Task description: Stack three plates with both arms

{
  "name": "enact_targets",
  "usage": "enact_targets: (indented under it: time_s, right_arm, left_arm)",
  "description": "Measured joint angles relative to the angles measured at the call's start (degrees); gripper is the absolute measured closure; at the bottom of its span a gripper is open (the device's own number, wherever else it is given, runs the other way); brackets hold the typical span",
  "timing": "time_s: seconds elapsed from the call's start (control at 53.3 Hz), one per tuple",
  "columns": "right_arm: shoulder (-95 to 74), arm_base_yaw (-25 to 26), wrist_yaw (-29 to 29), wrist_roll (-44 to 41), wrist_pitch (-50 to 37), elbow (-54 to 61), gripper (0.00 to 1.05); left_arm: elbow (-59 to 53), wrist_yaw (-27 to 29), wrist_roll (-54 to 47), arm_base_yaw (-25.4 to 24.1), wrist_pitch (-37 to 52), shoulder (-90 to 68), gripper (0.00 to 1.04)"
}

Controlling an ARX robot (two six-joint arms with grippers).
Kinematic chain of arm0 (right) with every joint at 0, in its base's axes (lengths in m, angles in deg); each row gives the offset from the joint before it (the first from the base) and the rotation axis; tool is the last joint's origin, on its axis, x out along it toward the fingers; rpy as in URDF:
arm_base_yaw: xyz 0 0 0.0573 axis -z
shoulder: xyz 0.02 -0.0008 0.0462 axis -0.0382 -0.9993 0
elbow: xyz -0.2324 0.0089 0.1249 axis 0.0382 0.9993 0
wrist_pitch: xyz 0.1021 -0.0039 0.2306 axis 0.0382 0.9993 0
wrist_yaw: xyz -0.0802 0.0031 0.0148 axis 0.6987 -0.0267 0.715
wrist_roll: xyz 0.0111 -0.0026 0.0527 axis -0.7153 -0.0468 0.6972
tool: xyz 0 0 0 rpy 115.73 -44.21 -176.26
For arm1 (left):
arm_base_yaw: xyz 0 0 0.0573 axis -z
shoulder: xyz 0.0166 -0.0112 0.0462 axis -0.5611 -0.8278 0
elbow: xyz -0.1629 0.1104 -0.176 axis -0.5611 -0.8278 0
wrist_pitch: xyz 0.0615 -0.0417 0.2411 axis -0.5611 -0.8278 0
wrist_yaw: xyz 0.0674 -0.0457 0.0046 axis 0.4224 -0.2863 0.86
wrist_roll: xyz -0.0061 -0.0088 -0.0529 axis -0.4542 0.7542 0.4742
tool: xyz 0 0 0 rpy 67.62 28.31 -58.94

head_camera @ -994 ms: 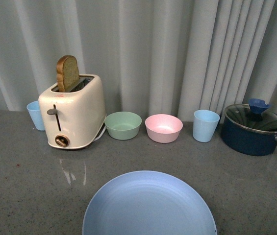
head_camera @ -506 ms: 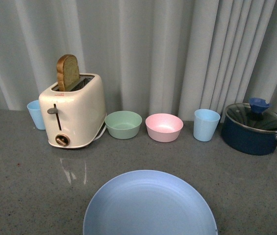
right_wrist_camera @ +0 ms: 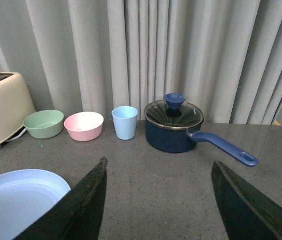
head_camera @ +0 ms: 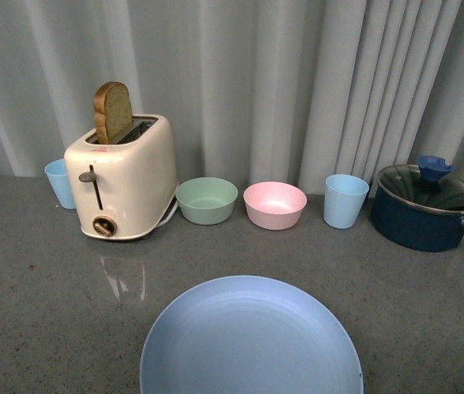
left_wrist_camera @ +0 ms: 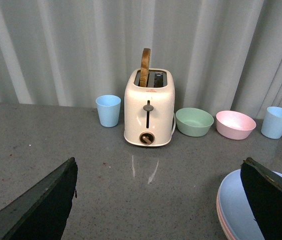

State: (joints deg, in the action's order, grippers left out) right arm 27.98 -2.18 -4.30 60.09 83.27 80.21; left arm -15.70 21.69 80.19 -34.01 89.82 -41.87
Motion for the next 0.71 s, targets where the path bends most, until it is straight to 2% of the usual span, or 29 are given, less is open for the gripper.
enact_targets:
  time_s: [0.094, 0.15, 0.225, 0.713]
  right_arm:
    - [0.0, 0.0, 0.0, 0.0, 0.0, 0.0, 0.14]
    - [0.0, 0.0, 0.0, 0.0, 0.0, 0.0, 0.05]
    - [0.0, 0.0, 0.0, 0.0, 0.0, 0.0, 0.08]
    - [0.0, 0.0, 0.0, 0.0, 0.0, 0.0, 0.07]
  left_arm:
    - [0.0, 0.0, 0.0, 0.0, 0.0, 0.0, 0.07]
    - [0.0, 0.0, 0.0, 0.0, 0.0, 0.0, 0.07]
    - [0.0, 0.0, 0.0, 0.0, 0.0, 0.0, 0.07]
    - [0.0, 0.0, 0.0, 0.0, 0.0, 0.0, 0.07]
